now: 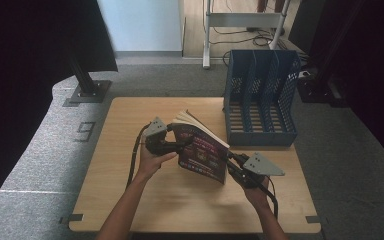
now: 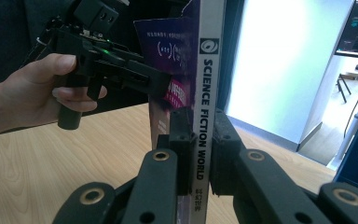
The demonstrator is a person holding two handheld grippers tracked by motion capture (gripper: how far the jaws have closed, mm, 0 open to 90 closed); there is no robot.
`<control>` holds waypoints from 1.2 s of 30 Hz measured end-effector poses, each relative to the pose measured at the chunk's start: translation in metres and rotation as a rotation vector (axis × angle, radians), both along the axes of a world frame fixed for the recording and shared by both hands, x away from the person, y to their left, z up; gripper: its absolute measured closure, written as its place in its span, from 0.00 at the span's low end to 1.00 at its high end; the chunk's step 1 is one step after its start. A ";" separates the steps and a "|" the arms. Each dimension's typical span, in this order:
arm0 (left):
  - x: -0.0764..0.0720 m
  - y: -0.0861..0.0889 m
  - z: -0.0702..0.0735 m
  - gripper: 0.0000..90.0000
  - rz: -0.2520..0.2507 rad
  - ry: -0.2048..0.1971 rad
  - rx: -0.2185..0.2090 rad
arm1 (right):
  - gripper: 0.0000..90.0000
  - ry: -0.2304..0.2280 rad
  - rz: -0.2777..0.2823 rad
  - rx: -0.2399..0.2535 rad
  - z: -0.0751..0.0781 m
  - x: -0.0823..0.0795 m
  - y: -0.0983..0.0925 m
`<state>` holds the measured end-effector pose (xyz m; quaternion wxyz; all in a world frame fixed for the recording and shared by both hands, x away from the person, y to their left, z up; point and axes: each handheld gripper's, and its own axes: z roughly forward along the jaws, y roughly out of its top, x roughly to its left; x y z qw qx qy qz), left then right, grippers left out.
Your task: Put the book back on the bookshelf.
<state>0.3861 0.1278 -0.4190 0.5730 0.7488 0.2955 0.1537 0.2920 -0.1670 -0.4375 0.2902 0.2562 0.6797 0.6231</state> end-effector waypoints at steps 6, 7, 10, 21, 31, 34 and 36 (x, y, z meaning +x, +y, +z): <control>0.000 -0.005 0.001 0.18 -0.019 -0.001 0.005 | 0.90 -0.003 0.005 -0.002 0.000 0.000 0.000; -0.001 -0.006 0.002 0.18 -0.017 0.000 0.006 | 0.90 -0.003 0.005 -0.003 0.000 0.000 0.000; -0.001 -0.006 0.003 0.18 -0.015 -0.001 0.009 | 0.90 -0.001 0.006 -0.004 0.000 0.000 0.001; -0.002 -0.005 0.004 0.18 -0.020 -0.004 0.003 | 0.83 0.007 0.044 -0.027 0.000 0.003 0.004; -0.006 -0.004 0.006 0.19 -0.027 -0.012 0.004 | 0.80 0.020 0.047 -0.061 0.002 0.019 0.020; -0.007 -0.003 0.007 0.19 -0.025 -0.018 0.004 | 0.84 0.013 0.041 -0.067 0.004 0.020 0.022; -0.007 -0.003 0.008 0.19 -0.023 -0.018 0.003 | 0.86 0.014 0.041 -0.069 0.004 0.020 0.022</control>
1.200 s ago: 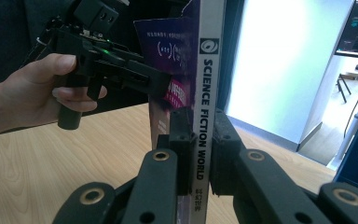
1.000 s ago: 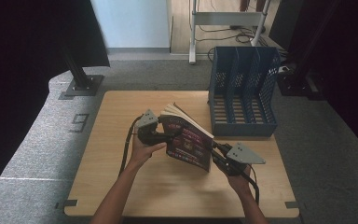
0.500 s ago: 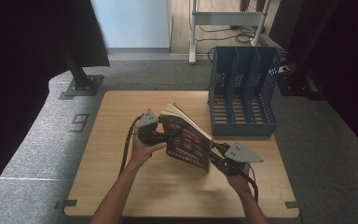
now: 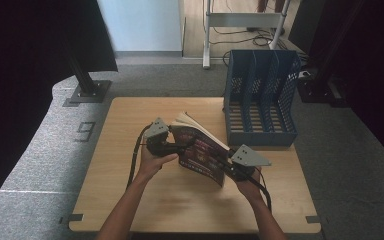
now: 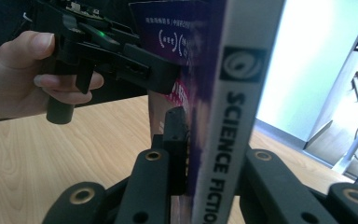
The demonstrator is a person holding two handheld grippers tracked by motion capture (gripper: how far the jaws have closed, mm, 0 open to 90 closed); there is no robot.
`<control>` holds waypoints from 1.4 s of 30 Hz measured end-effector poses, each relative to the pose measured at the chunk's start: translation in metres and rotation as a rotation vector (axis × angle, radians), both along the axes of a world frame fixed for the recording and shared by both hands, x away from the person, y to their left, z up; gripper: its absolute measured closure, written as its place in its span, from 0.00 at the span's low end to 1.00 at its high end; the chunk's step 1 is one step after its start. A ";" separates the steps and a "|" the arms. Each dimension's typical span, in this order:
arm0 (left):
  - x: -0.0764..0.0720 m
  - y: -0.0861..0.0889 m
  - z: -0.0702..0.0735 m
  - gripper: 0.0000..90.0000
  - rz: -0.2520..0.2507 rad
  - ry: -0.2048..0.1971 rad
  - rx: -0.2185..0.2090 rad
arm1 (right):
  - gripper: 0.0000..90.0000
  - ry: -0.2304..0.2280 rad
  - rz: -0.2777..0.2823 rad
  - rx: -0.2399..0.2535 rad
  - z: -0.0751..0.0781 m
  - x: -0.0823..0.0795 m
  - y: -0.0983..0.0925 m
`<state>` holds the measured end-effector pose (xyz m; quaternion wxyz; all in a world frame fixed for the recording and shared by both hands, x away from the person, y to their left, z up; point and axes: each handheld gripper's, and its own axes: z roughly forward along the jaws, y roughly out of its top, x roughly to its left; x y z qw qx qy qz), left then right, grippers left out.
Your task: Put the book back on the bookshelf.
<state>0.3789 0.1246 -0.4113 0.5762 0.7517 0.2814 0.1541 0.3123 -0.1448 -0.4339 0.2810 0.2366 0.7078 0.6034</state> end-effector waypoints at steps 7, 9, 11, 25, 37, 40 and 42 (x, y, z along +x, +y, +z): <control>-0.001 -0.001 0.001 0.19 0.019 0.007 0.001 | 0.90 0.020 -0.013 0.001 0.001 0.001 0.001; -0.004 -0.001 0.004 0.19 0.033 -0.003 -0.005 | 0.90 0.012 -0.023 -0.011 0.001 -0.001 0.002; -0.009 0.004 0.012 0.20 0.050 -0.027 -0.020 | 0.90 0.002 -0.022 -0.023 0.001 -0.002 0.004; -0.012 0.006 0.021 0.19 0.066 0.022 -0.019 | 0.90 0.014 -0.033 -0.012 0.002 0.001 0.001; -0.013 0.011 0.022 0.19 0.057 0.028 -0.030 | 0.91 0.020 -0.072 0.020 0.014 0.005 -0.003; -0.013 0.011 0.020 0.20 0.054 0.034 -0.024 | 0.91 0.016 -0.080 0.047 0.020 0.005 -0.006; -0.013 0.011 0.018 0.20 0.052 0.039 -0.018 | 0.91 0.014 -0.087 0.059 0.024 0.005 -0.009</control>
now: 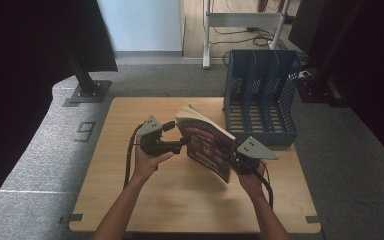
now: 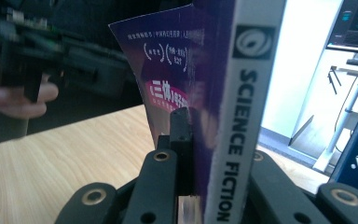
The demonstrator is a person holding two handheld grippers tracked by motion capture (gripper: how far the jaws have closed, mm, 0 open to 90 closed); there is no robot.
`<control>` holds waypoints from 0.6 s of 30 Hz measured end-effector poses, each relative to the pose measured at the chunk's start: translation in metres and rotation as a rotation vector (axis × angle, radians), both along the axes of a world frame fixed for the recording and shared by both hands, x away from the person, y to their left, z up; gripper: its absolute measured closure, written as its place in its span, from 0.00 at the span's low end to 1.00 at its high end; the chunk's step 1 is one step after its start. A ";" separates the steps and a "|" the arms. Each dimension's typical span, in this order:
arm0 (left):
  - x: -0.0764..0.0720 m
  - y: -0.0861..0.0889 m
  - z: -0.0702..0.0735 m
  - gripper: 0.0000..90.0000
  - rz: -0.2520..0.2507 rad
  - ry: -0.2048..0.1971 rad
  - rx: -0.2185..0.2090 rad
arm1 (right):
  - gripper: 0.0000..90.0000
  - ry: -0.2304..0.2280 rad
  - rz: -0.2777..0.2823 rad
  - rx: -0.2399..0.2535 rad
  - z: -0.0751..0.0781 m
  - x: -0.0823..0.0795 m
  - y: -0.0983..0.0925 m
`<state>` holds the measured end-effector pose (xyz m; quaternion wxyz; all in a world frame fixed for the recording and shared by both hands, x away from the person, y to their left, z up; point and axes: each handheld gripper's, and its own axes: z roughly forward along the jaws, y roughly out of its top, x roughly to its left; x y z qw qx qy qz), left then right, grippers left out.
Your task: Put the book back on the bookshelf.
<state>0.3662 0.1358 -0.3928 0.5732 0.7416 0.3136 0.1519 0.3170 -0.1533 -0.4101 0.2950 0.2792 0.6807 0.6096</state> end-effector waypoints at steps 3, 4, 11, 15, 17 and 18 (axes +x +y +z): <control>0.000 0.001 -0.002 0.20 -0.001 0.006 0.001 | 0.91 -0.007 -0.009 0.010 0.006 0.000 -0.002; 0.000 0.001 -0.003 0.20 -0.001 0.007 0.003 | 0.91 -0.009 -0.012 0.011 0.008 0.000 -0.003; 0.000 -0.001 -0.008 0.20 -0.005 0.020 0.015 | 0.91 -0.022 -0.031 0.035 0.017 -0.001 -0.008; 0.000 -0.002 -0.010 0.20 -0.006 0.023 0.014 | 0.91 -0.026 -0.043 0.048 0.022 0.000 -0.012; 0.000 -0.002 -0.011 0.20 -0.008 0.026 0.016 | 0.91 -0.029 -0.049 0.051 0.024 0.001 -0.014; 0.000 -0.002 -0.012 0.20 -0.008 0.027 0.017 | 0.91 -0.030 -0.053 0.051 0.025 0.001 -0.015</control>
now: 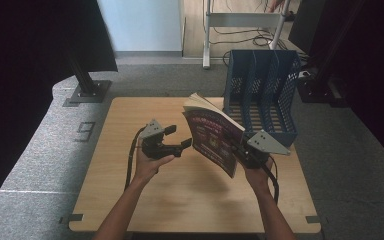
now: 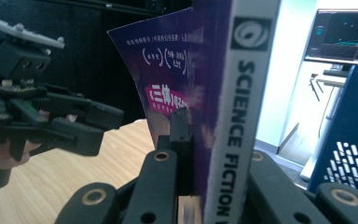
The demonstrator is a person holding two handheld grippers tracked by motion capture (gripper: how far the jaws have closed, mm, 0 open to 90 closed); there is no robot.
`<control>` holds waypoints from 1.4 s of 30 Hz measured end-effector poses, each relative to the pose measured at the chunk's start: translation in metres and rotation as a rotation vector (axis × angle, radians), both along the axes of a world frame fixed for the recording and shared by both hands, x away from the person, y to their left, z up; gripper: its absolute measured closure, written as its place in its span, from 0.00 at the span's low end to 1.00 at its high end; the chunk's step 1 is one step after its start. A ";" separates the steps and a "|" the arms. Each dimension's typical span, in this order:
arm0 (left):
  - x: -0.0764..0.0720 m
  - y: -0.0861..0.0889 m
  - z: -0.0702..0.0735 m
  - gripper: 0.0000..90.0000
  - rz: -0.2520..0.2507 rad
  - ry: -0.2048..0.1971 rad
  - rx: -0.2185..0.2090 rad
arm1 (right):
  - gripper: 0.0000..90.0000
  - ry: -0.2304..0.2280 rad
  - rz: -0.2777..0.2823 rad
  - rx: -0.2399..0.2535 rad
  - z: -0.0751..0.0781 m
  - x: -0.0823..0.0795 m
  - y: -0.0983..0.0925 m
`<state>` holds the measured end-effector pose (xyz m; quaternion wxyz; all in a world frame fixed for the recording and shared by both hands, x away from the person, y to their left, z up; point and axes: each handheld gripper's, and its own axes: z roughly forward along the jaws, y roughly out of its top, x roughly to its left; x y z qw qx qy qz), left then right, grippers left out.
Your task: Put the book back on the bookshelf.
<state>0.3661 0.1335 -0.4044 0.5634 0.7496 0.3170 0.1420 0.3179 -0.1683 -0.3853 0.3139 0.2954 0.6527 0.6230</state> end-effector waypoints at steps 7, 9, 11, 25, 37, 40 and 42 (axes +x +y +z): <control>0.000 0.001 -0.003 0.20 -0.002 0.006 0.001 | 0.91 -0.011 -0.014 0.015 0.008 0.001 -0.005; 0.000 0.001 -0.003 0.20 -0.001 0.007 0.001 | 0.91 -0.015 -0.018 0.016 0.011 0.001 -0.006; 0.000 0.001 -0.004 0.20 -0.002 0.008 0.002 | 0.91 -0.018 -0.022 0.019 0.013 0.002 -0.007; 0.000 -0.001 -0.009 0.21 -0.010 0.023 0.003 | 0.91 -0.042 -0.057 0.037 0.030 0.007 -0.014; 0.001 -0.002 -0.012 0.21 -0.012 0.029 0.010 | 0.91 -0.061 -0.086 0.060 0.044 0.010 -0.023; 0.001 -0.003 -0.013 0.21 -0.013 0.031 0.010 | 0.91 -0.062 -0.094 0.062 0.046 0.011 -0.024; 0.001 -0.003 -0.013 0.21 -0.014 0.033 0.010 | 0.91 -0.064 -0.100 0.062 0.047 0.012 -0.026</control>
